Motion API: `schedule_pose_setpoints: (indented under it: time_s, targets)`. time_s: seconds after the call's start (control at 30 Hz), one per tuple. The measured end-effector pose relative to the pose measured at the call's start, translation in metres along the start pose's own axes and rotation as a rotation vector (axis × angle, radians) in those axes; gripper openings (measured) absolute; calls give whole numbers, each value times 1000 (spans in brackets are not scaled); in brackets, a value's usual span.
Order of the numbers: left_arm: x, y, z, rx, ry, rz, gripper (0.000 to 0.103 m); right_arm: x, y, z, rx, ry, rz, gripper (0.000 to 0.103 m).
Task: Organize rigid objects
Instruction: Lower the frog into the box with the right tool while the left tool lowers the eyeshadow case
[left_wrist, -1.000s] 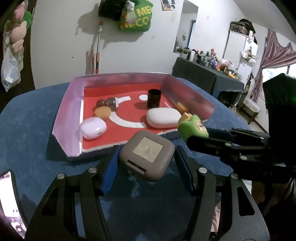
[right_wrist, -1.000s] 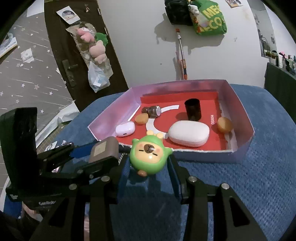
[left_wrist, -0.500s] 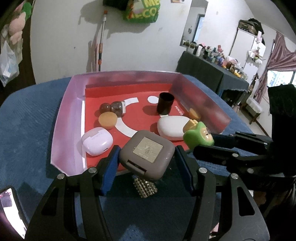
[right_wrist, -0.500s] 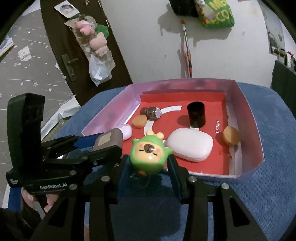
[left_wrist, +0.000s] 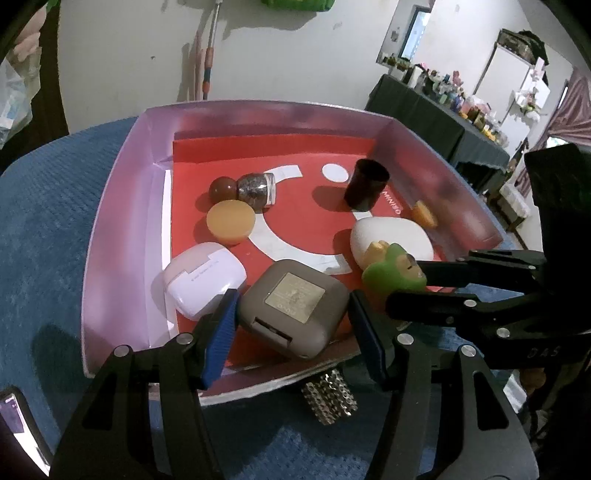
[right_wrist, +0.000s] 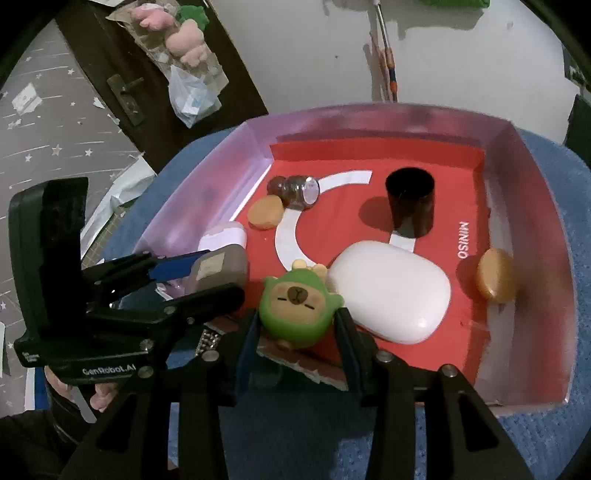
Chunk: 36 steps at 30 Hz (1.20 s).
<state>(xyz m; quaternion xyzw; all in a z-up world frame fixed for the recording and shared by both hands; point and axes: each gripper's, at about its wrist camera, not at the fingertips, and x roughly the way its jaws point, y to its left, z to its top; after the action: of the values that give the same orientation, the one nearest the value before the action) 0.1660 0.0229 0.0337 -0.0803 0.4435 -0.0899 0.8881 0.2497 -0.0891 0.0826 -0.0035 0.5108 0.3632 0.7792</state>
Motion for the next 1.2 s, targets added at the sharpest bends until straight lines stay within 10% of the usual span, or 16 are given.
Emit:
schedule_pose_setpoints:
  time_s: [0.57,0.9,1.2]
  targets:
    - [18,3,-3,4,25,58,58,9,-13,3,36,24,-22,44]
    - [24,3,3,-3,2,113,58,6,-6,11,-63,-74,-279,44]
    - [28,2,8,-14,-13,138,58,11,-9,16,-61,-101,-322,44]
